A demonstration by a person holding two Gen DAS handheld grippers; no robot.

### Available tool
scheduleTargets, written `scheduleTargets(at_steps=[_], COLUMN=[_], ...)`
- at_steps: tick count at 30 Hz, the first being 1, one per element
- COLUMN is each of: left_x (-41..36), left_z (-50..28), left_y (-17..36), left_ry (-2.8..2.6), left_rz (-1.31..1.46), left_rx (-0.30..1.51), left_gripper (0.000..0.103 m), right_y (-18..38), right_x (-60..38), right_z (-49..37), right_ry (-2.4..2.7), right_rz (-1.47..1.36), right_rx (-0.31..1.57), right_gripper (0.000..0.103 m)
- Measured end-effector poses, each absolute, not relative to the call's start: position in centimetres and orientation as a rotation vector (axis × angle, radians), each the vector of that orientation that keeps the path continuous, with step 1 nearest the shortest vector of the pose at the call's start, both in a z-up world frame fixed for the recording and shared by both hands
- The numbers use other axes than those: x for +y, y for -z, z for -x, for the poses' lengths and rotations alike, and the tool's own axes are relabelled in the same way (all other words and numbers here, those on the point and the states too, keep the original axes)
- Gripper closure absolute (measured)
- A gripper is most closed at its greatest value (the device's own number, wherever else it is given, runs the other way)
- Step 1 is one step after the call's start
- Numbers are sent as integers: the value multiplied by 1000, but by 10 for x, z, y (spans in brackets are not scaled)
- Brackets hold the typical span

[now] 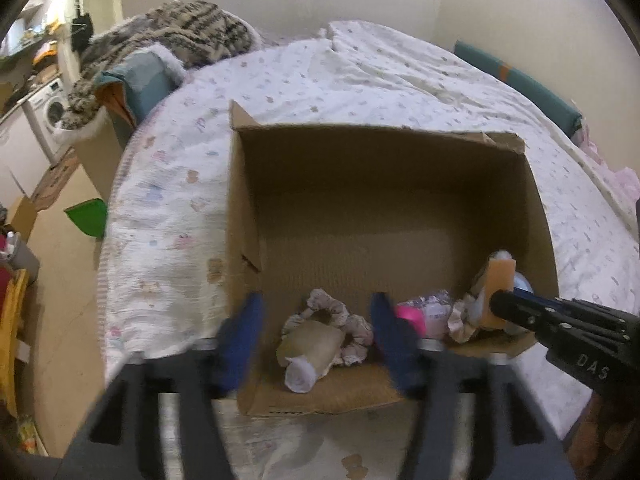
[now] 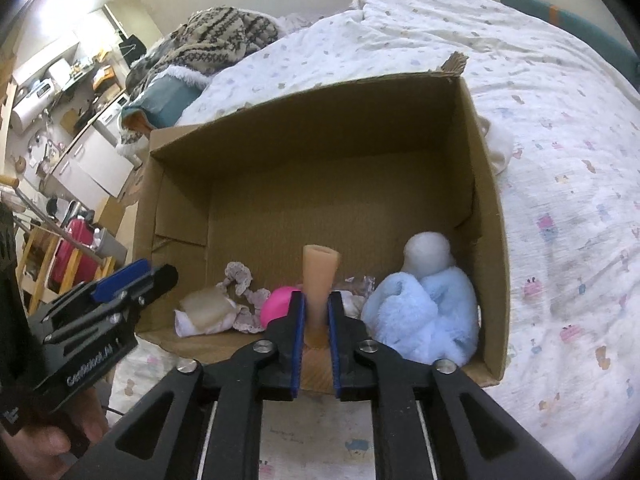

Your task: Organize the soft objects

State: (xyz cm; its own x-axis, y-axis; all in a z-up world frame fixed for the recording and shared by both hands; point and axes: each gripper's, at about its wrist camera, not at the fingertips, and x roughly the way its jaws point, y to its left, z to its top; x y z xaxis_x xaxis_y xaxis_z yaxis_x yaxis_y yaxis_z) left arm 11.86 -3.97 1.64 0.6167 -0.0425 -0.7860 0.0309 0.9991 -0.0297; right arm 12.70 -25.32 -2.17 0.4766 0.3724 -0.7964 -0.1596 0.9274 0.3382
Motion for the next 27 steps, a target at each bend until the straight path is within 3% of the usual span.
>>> scheduleTargets(at_steps=[2, 4, 5, 6, 15, 17, 20, 21, 27], left_x=[-40, -41, -41, -40, -30, -29, -23, -21, -17], left_z=[-115, -113, -112, -111, -100, -95, -86, -82, -57], left_y=[-20, -21, -22, -23, -41, -46, -55, -58, -75], left_ry=[50, 56, 59, 59, 19, 23, 7, 10, 26], left_rz=[19, 14, 17, 22, 32, 32, 58, 74, 67], left_rx=[888, 896, 903, 903, 865, 854, 834, 829, 778], left_gripper=[36, 36, 36, 36, 36, 36, 21, 16, 5], right_y=[20, 17, 15, 13, -10, -19, -29, -31, -34], right_x=[-257, -261, -263, -265, -277, -281, -284, -285, -286], right_z=[-126, -125, -124, -122, -110, -104, -96, -93, -74], right_ry=[-321, -313, -313, -310, -241, -234, -202, -190, -156], right_rz=[-241, -256, -269, -277, -276, -275, -261, -257, -240], right_rx=[1016, 1000, 987, 971, 908, 877, 846, 843, 831], right_gripper=[82, 63, 38, 25, 24, 18, 0, 0, 0])
